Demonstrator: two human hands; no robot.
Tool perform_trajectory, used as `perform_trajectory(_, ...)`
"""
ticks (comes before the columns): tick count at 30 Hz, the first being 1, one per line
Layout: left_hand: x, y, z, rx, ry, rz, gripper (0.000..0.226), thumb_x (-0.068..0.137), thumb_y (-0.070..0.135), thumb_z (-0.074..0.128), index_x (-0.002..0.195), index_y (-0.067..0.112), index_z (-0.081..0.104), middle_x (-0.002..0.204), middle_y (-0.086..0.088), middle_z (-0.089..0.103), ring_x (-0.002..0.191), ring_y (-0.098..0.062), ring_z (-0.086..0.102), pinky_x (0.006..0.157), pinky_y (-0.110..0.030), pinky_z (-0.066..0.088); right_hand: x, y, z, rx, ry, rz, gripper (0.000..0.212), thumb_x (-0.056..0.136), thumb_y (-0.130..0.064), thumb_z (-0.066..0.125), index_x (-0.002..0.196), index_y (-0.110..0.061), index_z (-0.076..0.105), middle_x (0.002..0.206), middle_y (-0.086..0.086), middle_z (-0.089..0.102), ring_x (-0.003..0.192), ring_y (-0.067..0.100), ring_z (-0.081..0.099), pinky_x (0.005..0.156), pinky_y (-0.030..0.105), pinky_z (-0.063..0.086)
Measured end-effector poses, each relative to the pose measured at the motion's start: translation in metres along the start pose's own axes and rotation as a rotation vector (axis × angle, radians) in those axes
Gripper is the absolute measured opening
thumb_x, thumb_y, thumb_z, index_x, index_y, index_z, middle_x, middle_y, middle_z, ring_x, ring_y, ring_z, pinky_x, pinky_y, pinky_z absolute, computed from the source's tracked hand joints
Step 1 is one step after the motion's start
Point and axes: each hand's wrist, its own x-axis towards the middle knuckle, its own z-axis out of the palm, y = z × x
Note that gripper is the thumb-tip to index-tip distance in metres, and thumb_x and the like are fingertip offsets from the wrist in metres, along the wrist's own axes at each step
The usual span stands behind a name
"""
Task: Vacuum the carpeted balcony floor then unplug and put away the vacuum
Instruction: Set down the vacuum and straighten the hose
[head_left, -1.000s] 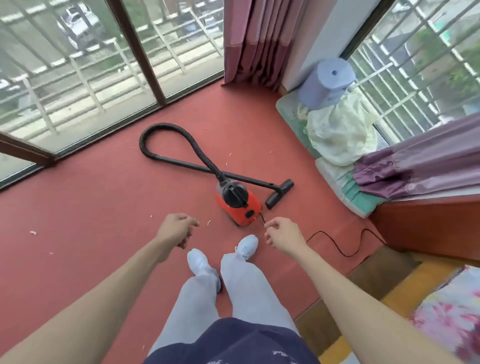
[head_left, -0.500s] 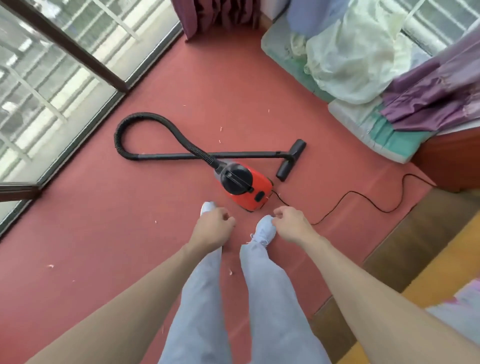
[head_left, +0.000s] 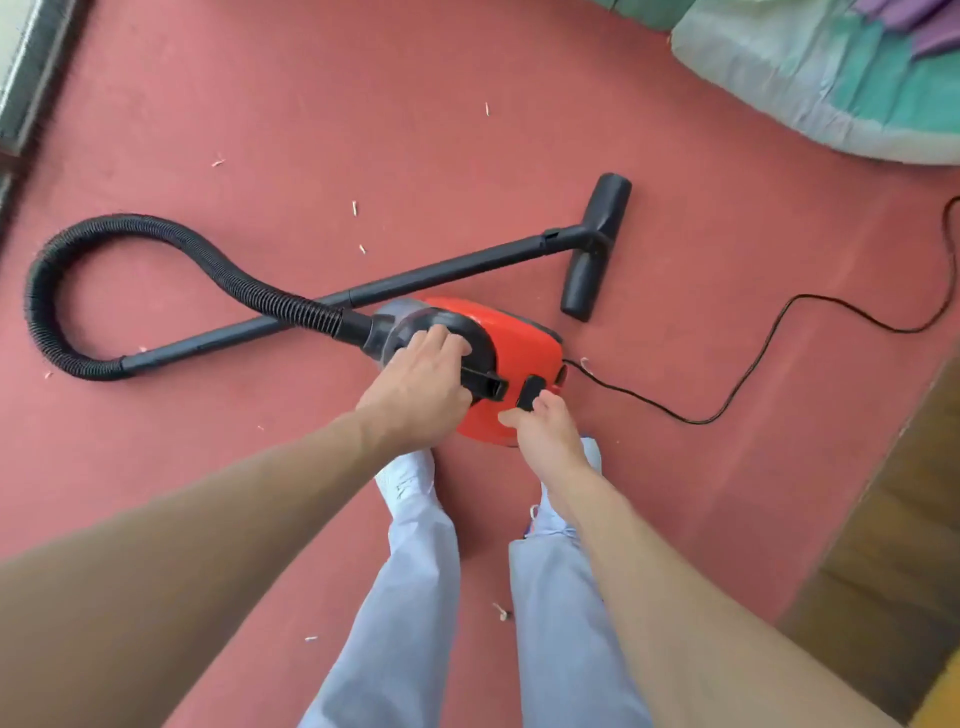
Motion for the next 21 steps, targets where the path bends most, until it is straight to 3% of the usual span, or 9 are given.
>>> perform_trajectory(2, 0.021, -0.006, 0.018, 0.012, 0.015, 0.033, 0.050, 0.088, 0.012, 0.047, 0.138, 0.008, 0.043, 0.134, -0.008, 0.046, 0.125, -0.027, 0.040, 0.107, -0.037, 0.031, 0.030, 0.008, 0.011, 0.171, 0.067, 0.044, 0.057, 0.071, -0.034, 0.062, 0.122, -0.024, 0.039, 0.116, -0.006, 0.052, 0.110, 0.019, 0.049, 0.097, 0.035, 0.038)
perform_trajectory(4, 0.034, -0.010, 0.037, 0.022, 0.004, 0.031, 0.048, 0.091, 0.015, 0.045, 0.139, 0.010, 0.043, 0.133, -0.007, 0.048, 0.124, -0.025, 0.041, 0.106, -0.031, 0.027, 0.050, 0.011, 0.020, 0.254, 0.127, 0.058, 0.067, 0.073, -0.033, 0.061, 0.134, -0.017, 0.040, 0.131, 0.001, 0.055, 0.120, 0.025, 0.050, 0.105, 0.040, 0.038)
perform_trajectory(7, 0.042, -0.016, 0.060, 0.159, 0.011, 0.075, 0.040, 0.094, 0.023, 0.040, 0.132, 0.018, 0.052, 0.120, -0.002, 0.056, 0.115, -0.022, 0.046, 0.104, -0.028, 0.019, 0.065, 0.007, 0.030, 0.286, 0.165, 0.085, 0.058, 0.087, -0.021, 0.055, 0.142, -0.010, 0.038, 0.127, 0.008, 0.054, 0.108, 0.023, 0.048, 0.098, 0.037, 0.038)
perform_trajectory(10, 0.049, -0.017, 0.066, 0.146, 0.020, 0.045, 0.037, 0.093, 0.020, 0.040, 0.125, 0.025, 0.058, 0.113, 0.002, 0.057, 0.112, -0.019, 0.047, 0.100, -0.027, 0.014, 0.074, 0.006, 0.032, 0.259, 0.208, 0.102, 0.056, 0.088, -0.018, 0.051, 0.142, -0.008, 0.039, 0.121, 0.009, 0.054, 0.104, 0.022, 0.046, 0.099, 0.037, 0.038)
perform_trajectory(14, 0.062, -0.015, 0.068, 0.090, 0.004, -0.001, 0.032, 0.096, 0.018, 0.038, 0.113, 0.026, 0.063, 0.112, 0.004, 0.059, 0.113, -0.016, 0.048, 0.098, -0.029, 0.014, 0.078, 0.007, 0.028, 0.274, 0.173, 0.105, 0.041, 0.086, -0.017, 0.051, 0.127, -0.010, 0.045, 0.106, 0.005, 0.044, 0.093, 0.021, 0.040, 0.084, 0.032, 0.032)
perform_trajectory(17, 0.067, -0.015, 0.074, 0.084, 0.020, 0.020, 0.030, 0.095, 0.015, 0.036, 0.107, 0.026, 0.062, 0.111, 0.008, 0.058, 0.111, -0.013, 0.047, 0.092, -0.030, 0.014, 0.080, 0.007, 0.028, 0.282, 0.164, 0.118, 0.053, 0.086, -0.015, 0.052, 0.137, -0.008, 0.040, 0.120, 0.009, 0.055, 0.102, 0.025, 0.049, 0.090, 0.035, 0.036)
perform_trajectory(21, 0.065, -0.020, 0.080, 0.083, 0.062, 0.086, 0.043, 0.082, 0.024, 0.021, 0.100, 0.029, 0.060, 0.101, 0.013, 0.056, 0.105, -0.010, 0.046, 0.088, -0.030, 0.014, 0.085, 0.008, 0.030, 0.309, 0.102, 0.150, 0.079, 0.080, -0.012, 0.057, 0.151, -0.015, 0.022, 0.138, 0.010, 0.050, 0.120, 0.029, 0.048, 0.103, 0.040, 0.038)
